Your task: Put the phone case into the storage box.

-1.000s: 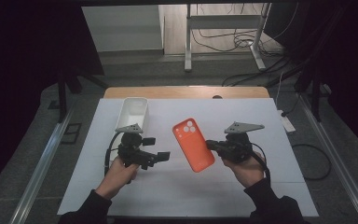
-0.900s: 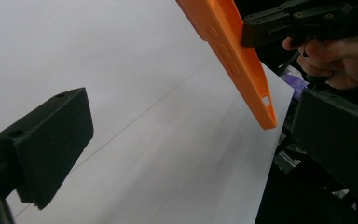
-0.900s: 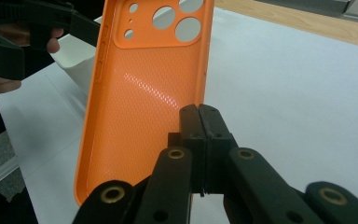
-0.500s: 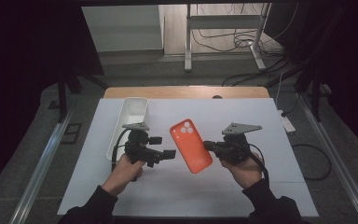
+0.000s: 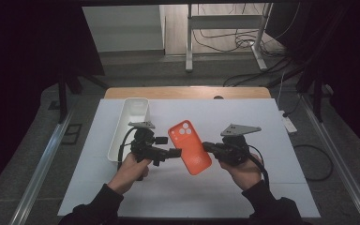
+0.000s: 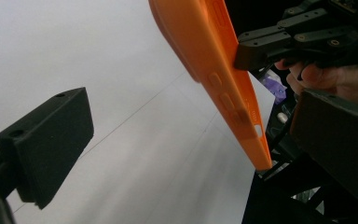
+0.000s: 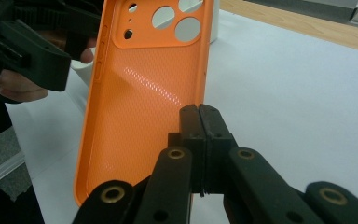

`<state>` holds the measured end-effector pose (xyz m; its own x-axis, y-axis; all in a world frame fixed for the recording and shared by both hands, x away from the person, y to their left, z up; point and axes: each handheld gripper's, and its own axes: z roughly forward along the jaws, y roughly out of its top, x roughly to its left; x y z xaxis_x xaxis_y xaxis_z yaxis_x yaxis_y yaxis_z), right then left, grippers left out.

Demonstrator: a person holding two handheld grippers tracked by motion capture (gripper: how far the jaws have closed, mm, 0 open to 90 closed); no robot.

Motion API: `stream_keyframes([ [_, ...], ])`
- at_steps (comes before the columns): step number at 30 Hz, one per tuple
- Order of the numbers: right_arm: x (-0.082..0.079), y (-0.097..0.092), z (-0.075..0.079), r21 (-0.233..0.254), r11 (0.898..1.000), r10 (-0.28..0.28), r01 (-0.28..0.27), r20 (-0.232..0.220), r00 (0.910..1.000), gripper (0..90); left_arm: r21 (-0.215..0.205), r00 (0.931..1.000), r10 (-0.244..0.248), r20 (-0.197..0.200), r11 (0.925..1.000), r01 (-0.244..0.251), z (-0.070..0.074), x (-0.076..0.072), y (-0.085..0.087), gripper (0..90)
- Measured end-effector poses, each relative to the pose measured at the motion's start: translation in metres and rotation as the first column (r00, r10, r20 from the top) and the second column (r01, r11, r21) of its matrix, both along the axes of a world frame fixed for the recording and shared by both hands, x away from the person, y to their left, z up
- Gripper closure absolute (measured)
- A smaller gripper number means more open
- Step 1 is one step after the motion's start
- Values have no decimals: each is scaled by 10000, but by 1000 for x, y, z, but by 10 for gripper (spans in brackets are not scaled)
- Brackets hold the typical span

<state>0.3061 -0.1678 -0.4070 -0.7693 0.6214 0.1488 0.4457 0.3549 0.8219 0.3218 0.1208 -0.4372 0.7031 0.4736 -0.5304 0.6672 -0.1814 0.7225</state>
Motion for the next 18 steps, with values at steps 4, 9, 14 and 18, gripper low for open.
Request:
stream_keyframes([
  [4, -1, 2, 0, -8, 10000, 46, -46, 8, 10000, 890, -14, 9998, 33, -178, 10000, -33, 0, 2, -4, 3],
  [9, -1, 3, 0, -38, 10000, 74, -74, 7, 10000, 890, 33, 9998, -120, -188, 9999, 120, 1, 4, -11, 7],
  [14, -2, 4, -1, -47, 9999, 135, -135, 14, 9999, 890, 47, 9994, -200, -276, 9998, 201, 1, 5, -15, 6],
  [18, -3, 5, 0, -39, 9999, 151, -151, 29, 9999, 889, -118, 9986, -350, -390, 9993, 346, 0, 8, -19, 5],
])
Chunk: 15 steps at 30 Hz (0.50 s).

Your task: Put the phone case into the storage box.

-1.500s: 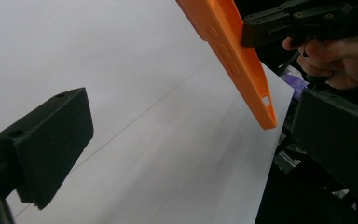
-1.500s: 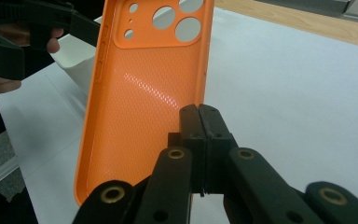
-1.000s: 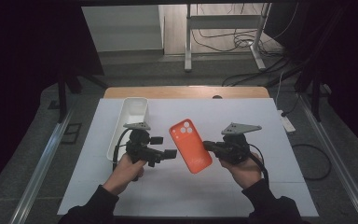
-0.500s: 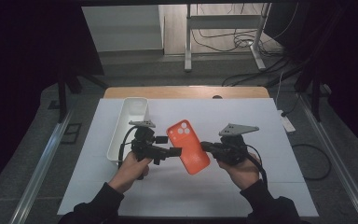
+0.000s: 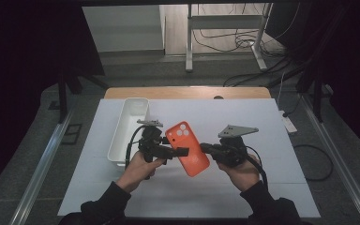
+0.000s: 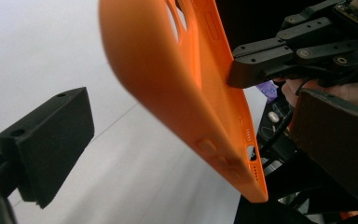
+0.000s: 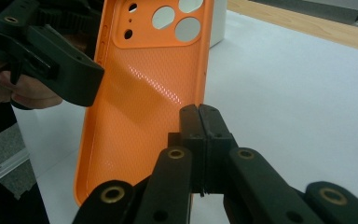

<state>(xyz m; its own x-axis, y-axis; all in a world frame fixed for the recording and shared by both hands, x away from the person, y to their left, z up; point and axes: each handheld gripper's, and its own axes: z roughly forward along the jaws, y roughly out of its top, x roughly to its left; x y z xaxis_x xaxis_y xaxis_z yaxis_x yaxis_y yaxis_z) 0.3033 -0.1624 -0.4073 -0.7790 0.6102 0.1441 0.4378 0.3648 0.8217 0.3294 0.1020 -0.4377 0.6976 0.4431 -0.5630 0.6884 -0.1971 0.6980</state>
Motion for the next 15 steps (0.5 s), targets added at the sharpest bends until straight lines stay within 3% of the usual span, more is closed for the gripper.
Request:
stream_keyframes([
  [8, -1, 2, 0, 11, 10000, 65, -65, 34, 10000, 889, -42, 9997, -31, -238, 10000, 30, -2, 2, -3, 37],
  [13, -1, 2, 0, 2, 10000, 57, -57, 53, 10000, 889, -61, 9993, -111, -356, 9999, 109, -3, 1, -3, 157],
  [15, -2, 2, 0, -2, 10000, 53, -53, 52, 10000, 889, -208, 9990, -159, -419, 9997, 150, -3, 1, -2, 277],
])
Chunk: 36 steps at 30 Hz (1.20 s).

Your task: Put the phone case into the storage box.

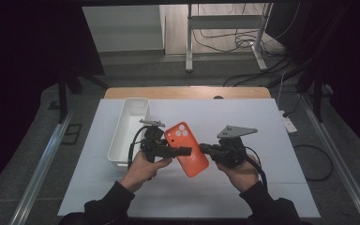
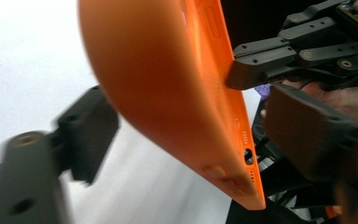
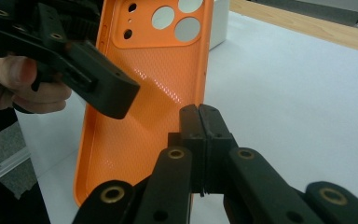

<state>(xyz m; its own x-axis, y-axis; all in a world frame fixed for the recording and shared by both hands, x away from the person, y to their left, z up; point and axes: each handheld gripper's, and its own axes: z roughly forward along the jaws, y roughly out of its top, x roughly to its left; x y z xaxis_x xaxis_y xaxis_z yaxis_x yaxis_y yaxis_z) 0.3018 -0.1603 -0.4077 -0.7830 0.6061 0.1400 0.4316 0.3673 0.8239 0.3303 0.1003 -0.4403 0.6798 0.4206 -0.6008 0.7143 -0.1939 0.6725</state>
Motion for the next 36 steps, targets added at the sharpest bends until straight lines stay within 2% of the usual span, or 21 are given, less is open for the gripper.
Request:
stream_keyframes([
  [1, 0, 0, 0, 0, 10000, 7, -7, 4, 10000, 889, -124, 9999, -91, -75, 9999, 90, 0, 0, 1, 277],
  [4, 0, 1, -1, -20, 10000, 32, -32, 7, 10000, 889, -264, 9991, -229, -344, 9994, 220, 0, 1, 2, 425],
  [10, -1, 2, -1, -26, 10000, 64, -64, 17, 10000, 889, -570, 9970, -444, -633, 9975, 408, -2, 1, 3, 619],
  [11, -1, 2, -1, -29, 10000, 64, -64, 13, 10000, 889, -660, 9967, -463, -662, 9969, 419, -3, 2, 3, 619],
  [14, -1, 3, -2, -47, 10000, 80, -80, 57, 10000, 889, -795, 9954, -489, -819, 9959, 424, -3, 2, 5, 749],
  [15, -1, 3, -2, -31, 9999, 96, -96, 58, 9999, 889, -795, 9954, -489, -819, 9959, 424, -3, 2, 5, 762],
  [16, -2, 3, -2, -16, 9999, 110, -110, 58, 9999, 889, -930, 9934, -579, -991, 9945, 487, -4, 3, 5, 792],
  [22, -2, 4, -4, -78, 9998, 189, -188, 140, 9997, 885, -1000, 9900, -573, -1288, 9940, 446, -6, 3, 6, 849],
  [30, -2, 5, -6, -154, 9996, 258, -254, 238, 9994, 866, -941, 9915, -541, -1186, 9946, 430, -6, 2, 6, 867],
  [33, -3, 4, -5, -55, 9995, 302, -300, 317, 9990, 825, -862, 9925, -532, -1103, 9953, 438, -5, 2, 7, 867],
  [36, -3, 1, -1, 139, 9995, 281, -286, 320, 9991, 712, -819, 9933, -562, -1011, 9955, 480, -4, 2, 9, 866],
])
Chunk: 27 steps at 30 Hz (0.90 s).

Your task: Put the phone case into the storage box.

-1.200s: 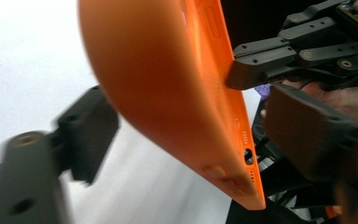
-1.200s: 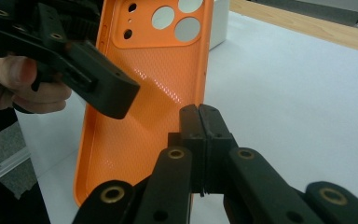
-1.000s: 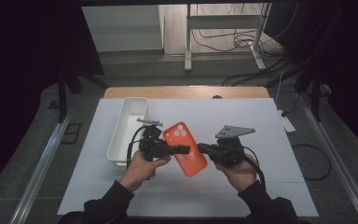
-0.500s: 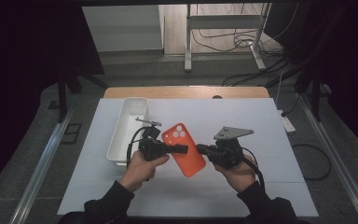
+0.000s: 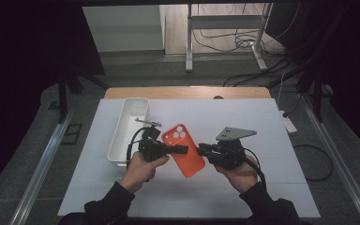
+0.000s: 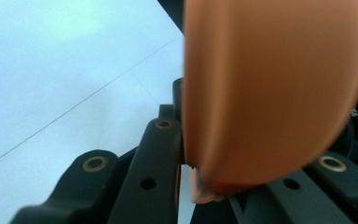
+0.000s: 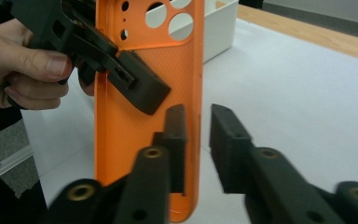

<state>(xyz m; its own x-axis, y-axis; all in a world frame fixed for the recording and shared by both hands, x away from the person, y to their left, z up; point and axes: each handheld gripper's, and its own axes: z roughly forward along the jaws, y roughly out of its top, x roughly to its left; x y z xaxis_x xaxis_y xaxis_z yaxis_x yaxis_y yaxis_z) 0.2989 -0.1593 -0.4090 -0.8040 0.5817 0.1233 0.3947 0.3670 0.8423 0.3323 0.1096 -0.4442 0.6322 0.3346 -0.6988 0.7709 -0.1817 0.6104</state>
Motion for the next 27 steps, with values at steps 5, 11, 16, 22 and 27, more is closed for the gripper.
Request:
stream_keyframes([
  [5, 2, -3, 1, -94, 9999, 100, -102, -291, 9995, 545, 102, 9996, -141, 262, 9999, 138, 1, 0, 5, 865],
  [11, 8, -4, -1, 14, 9982, 604, -606, -1077, 9924, 304, 96, 9972, -393, 636, 9992, 388, 3, 0, 9, 863],
  [16, 12, -5, -3, 317, 9959, 887, -852, -1321, 9873, 136, 125, 9949, -514, 872, 9986, 505, 4, 0, 13, 862],
  [22, 11, -6, -7, 149, 9941, 1085, -1075, -1119, 9878, 0, 188, 9885, -832, 1260, 9965, 815, 6, 0, 16, 860],
  [27, 12, -6, -9, 146, 9919, 1267, -1259, -1217, 9844, 0, 198, 9815, -1126, 1551, 9936, 1109, 8, -2, 15, 860],
])
